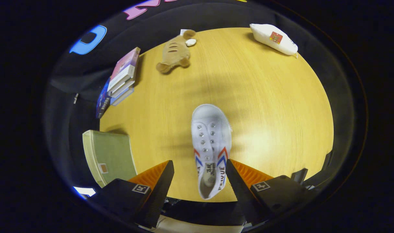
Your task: Open the storage box then place both shoes into the box .Put the left shoe in first, then the right shoe, with the right side of both shoes facing outward in a uniform manner.
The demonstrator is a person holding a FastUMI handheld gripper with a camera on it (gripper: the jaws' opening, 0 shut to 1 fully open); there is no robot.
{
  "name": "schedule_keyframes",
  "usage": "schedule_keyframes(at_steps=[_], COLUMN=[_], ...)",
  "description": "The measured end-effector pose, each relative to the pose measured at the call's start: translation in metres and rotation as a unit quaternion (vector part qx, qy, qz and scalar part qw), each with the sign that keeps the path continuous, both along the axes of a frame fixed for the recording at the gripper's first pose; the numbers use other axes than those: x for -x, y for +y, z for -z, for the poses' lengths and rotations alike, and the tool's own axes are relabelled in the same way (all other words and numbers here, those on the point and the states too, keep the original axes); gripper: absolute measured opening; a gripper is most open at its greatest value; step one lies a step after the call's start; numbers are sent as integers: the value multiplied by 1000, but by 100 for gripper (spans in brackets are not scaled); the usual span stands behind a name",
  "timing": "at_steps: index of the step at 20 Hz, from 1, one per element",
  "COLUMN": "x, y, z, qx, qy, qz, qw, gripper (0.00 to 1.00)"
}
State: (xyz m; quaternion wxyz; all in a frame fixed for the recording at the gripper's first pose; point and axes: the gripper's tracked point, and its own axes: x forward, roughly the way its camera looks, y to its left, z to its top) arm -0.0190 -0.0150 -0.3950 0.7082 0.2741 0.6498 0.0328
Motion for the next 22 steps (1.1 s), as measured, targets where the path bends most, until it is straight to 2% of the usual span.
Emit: schedule_keyframes(at_steps=[5,10,13,14,17,20,21,22], x=[10,12,10,8,10,5,7,10], y=[-36,-22,-10,-4,-3,-10,-10,-9], z=[54,70,73,73,79,69,70,69], qx=[53,38,30,21,20,0,-4,-5], qy=[24,33,34,32,42,46,46,45], qz=[-17,-39,-51,-51,-59,-17,-16,-17], qw=[998,998,998,998,997,999,999,999], gripper=[97,97,92,88,63,35,25,25])
